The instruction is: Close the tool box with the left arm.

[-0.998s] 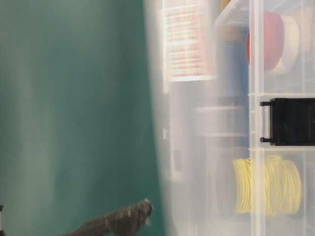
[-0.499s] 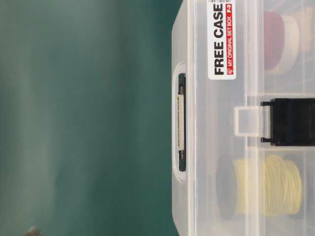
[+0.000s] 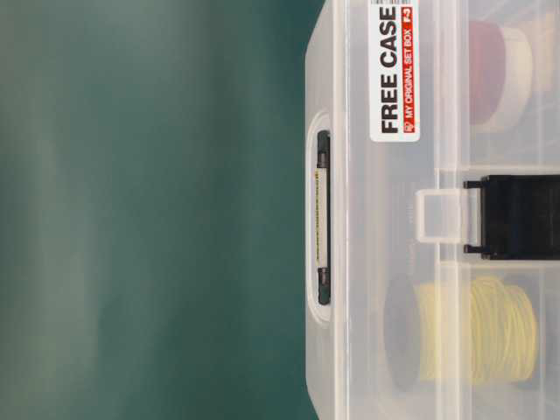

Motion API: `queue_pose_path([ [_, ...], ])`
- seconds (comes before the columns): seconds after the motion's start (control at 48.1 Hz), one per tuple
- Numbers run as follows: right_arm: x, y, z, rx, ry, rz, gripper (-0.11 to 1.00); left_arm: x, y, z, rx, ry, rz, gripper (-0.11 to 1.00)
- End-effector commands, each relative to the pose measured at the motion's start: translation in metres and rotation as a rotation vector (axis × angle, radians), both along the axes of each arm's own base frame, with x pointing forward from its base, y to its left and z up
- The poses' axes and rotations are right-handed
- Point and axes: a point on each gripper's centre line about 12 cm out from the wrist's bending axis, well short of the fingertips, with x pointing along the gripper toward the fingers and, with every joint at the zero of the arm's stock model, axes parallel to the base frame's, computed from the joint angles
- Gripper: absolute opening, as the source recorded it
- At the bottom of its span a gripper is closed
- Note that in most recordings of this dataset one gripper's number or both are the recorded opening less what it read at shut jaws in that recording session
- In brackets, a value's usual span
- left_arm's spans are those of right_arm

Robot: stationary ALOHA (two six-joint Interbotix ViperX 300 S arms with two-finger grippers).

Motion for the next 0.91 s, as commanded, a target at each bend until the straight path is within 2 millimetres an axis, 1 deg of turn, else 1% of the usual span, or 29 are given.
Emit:
queue_pose_path([
  [0.0, 0.002, 0.0, 0.012, -0.008, -0.029, -0.001, 0.0, -0.008, 0.0, -0.014, -0.002, -0.044, 0.001, 0.91],
  [0.042, 0.002, 0.0, 0.011, -0.007, -0.027, -0.001, 0.0, -0.013, 0.001, -0.025, -0.003, -0.063, 0.004, 0.91],
  [0.187, 0.001, 0.0, 0.012, -0.008, -0.03, -0.001, 0.0, -0.025, 0.0, -0.054, -0.005, -0.093, -0.001, 0.91],
  [0.395, 0.002, 0.0, 0.011, -0.006, -0.024, -0.001, 0.0, -0.031, -0.003, -0.083, -0.013, -0.09, -0.022, 0.91],
  [0.561, 0.002, -0.001, 0.01, -0.005, -0.015, -0.003, 0.0, -0.032, -0.005, -0.094, -0.017, -0.091, -0.032, 0.91],
  [0.894, 0.001, 0.0, 0.009, -0.001, -0.005, -0.002, 0.0, -0.032, -0.005, -0.097, -0.013, -0.085, -0.033, 0.91],
])
